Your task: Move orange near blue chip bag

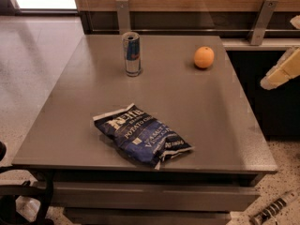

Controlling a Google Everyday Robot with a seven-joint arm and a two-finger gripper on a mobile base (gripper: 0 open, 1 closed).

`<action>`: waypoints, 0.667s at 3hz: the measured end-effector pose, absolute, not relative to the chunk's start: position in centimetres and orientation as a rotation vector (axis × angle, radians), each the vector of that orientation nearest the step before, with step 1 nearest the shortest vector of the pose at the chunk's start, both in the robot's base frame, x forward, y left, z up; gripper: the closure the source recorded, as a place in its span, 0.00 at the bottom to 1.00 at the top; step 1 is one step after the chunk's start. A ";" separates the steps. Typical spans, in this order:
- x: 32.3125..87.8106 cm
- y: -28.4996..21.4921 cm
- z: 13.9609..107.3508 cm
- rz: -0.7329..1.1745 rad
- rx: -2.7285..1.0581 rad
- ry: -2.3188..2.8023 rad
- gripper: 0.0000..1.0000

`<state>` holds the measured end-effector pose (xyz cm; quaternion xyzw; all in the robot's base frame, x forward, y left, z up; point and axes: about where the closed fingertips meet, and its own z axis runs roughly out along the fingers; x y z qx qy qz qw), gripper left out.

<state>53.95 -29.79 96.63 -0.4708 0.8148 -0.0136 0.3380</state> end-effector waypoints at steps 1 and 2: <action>56.4 -31.2 95.7 0.019 -1.061 2.036 0.00; 59.5 -32.1 94.5 0.092 -0.908 1.918 0.00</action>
Offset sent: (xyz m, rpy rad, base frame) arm 0.0949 -0.0407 -0.0321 0.5072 -0.3726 -0.1468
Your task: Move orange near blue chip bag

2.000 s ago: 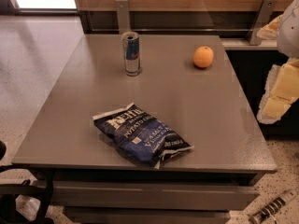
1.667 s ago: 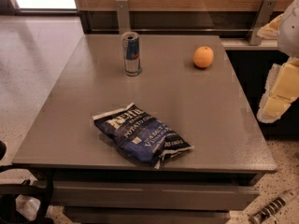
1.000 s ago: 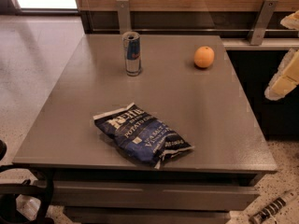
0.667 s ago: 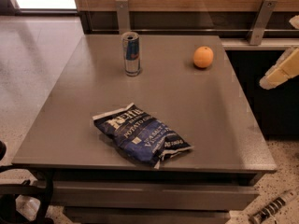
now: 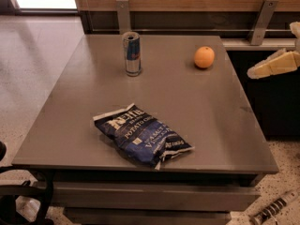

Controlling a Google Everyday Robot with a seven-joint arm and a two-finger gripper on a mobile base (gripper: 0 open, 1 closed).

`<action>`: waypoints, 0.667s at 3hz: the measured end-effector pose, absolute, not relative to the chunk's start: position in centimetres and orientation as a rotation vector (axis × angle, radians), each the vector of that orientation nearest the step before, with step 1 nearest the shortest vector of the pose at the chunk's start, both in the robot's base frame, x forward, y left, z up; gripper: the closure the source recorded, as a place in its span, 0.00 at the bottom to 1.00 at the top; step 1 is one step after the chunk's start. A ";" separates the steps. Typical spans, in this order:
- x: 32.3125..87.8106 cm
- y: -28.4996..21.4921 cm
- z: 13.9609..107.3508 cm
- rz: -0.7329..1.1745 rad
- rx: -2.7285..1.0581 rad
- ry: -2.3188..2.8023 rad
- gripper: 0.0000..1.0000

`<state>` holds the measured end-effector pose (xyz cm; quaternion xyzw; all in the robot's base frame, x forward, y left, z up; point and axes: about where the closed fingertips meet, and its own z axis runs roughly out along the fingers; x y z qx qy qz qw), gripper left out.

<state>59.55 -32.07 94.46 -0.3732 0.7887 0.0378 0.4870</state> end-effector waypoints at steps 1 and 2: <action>61.0 -32.1 94.1 0.126 -0.844 1.865 0.00; 61.0 -32.1 94.1 0.126 -0.844 1.865 0.00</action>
Offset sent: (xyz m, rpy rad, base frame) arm 0.0150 -0.0010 -0.0036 0.0735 -0.0508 -0.0150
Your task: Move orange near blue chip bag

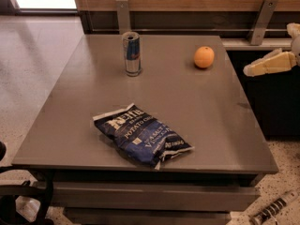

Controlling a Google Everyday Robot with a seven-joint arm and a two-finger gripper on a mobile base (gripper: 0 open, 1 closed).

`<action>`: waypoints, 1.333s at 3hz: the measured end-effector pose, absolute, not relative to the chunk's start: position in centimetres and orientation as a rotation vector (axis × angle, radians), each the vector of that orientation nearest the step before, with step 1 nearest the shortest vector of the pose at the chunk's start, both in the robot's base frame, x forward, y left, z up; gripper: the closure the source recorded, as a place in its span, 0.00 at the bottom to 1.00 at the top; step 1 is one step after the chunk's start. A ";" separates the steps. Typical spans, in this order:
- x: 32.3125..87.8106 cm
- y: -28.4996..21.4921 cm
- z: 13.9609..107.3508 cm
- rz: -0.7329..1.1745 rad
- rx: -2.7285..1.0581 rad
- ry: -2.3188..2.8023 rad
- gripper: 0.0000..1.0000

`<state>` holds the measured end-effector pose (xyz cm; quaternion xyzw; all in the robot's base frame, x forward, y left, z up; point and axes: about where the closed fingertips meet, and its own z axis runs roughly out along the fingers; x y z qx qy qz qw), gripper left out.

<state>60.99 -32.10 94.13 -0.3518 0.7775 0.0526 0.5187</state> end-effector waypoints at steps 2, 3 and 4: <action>66.5 -30.5 92.6 0.312 -0.824 1.799 0.00; 68.8 -29.4 91.5 0.394 -0.823 1.775 0.00; 71.6 -27.6 89.5 0.472 -0.819 1.760 0.00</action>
Offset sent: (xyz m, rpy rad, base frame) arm 0.0812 0.0192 -0.0192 0.2167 -0.0021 0.1286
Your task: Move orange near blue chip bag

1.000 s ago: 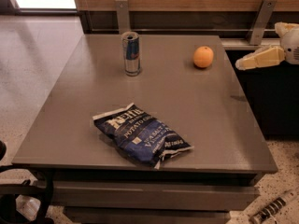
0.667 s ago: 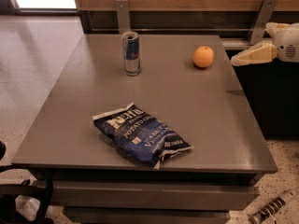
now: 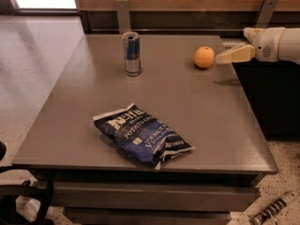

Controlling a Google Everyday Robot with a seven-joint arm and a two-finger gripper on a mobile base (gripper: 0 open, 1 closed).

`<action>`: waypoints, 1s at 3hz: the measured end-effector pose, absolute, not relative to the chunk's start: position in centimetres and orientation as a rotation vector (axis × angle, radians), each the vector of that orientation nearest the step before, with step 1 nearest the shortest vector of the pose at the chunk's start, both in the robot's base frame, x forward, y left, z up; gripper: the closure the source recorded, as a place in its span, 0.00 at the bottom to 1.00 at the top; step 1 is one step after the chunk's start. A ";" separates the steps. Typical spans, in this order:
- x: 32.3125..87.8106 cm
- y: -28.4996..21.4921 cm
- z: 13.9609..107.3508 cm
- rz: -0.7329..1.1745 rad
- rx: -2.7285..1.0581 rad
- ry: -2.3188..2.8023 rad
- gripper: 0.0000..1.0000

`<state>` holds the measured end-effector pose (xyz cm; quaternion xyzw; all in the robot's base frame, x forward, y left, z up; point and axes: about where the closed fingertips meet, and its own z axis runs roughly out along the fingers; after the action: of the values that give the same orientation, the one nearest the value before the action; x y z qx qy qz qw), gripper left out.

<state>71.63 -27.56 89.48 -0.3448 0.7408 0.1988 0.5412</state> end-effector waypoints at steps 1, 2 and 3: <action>73.4 -26.4 87.8 0.525 -0.805 1.753 0.00; 74.8 -24.8 85.9 0.590 -0.786 1.736 0.00; 75.8 -23.1 84.5 0.645 -0.766 1.709 0.00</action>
Offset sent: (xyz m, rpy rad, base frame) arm 0.0469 0.0409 -0.0561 0.1582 0.0389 0.0576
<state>75.79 -23.14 84.52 -0.3234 0.7215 0.2724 0.5484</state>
